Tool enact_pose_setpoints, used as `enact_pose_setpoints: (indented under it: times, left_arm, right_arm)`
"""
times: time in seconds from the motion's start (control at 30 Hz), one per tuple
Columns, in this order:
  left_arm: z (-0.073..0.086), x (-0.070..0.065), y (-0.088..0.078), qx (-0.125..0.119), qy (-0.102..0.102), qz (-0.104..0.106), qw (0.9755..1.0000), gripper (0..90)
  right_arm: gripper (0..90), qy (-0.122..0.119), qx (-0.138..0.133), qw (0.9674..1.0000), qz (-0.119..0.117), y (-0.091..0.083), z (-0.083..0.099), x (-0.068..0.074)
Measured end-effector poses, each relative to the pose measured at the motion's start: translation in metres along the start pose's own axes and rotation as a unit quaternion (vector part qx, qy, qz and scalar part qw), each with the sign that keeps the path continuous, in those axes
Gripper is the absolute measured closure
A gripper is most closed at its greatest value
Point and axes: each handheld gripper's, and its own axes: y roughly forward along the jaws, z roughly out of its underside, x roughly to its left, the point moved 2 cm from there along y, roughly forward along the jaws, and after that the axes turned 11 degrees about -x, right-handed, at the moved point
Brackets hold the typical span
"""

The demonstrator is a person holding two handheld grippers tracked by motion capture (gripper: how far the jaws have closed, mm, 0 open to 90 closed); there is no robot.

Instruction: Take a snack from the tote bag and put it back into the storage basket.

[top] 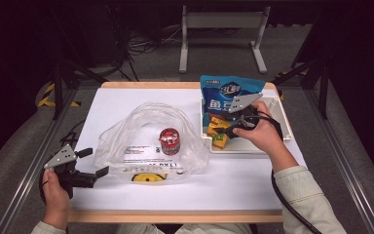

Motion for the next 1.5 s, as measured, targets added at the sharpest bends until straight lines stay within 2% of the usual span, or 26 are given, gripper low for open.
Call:
enact_pose_setpoints:
  times: [0.1, 0.37, 0.53, 0.67, 0.8, 0.93, 1.2, 1.33, 1.5]
  left_arm:
    - [0.0, 0.0, 0.0, 0.0, 0.0, 0.0, 1.0, 0.6]
    - [0.0, 0.0, 0.0, 0.002, 0.002, 0.001, 1.0, 0.7]
    - [0.0, 0.0, 0.0, 0.001, 0.001, 0.0, 1.0, 0.7]
    - [0.0, 0.0, 0.0, 0.0, 0.0, 0.0, 1.0, 0.7]
    - [0.0, 0.0, 0.0, 0.001, 0.0, 0.0, 1.0, 0.6]
    - [0.0, -0.001, 0.0, 0.0, 0.001, 0.0, 1.0, 0.6]
    - [0.0, -0.001, 0.0, 0.0, 0.0, 0.0, 1.0, 0.7]
    - [0.0, -0.001, 0.0, -0.002, 0.0, 0.001, 1.0, 0.6]
    - [0.0, 0.0, 0.0, -0.002, 0.001, 0.001, 1.0, 0.6]
  right_arm:
    - [36.6, 0.0, -0.007, 1.0, -0.001, -0.004, -0.001, 0.003]
    - [48.0, -0.005, -0.01, 0.9998, -0.013, -0.013, -0.002, 0.015]
    - [61.9, 0.001, -0.008, 0.9998, -0.02, -0.016, 0.003, 0.022]
    - [77.6, 0.012, -0.015, 0.9996, -0.022, -0.019, 0.01, 0.025]
    - [86.5, 0.02, -0.016, 0.9995, -0.017, -0.022, 0.016, 0.025]
    - [89.7, 0.028, -0.022, 0.9993, -0.013, -0.025, 0.021, 0.027]
    - [90.0, 0.035, -0.023, 0.9991, -0.01, -0.025, 0.032, 0.033]
    - [90.0, 0.035, -0.013, 0.9993, -0.011, -0.021, 0.036, 0.035]
    - [90.0, 0.037, -0.013, 0.9992, -0.006, -0.022, 0.039, 0.033]
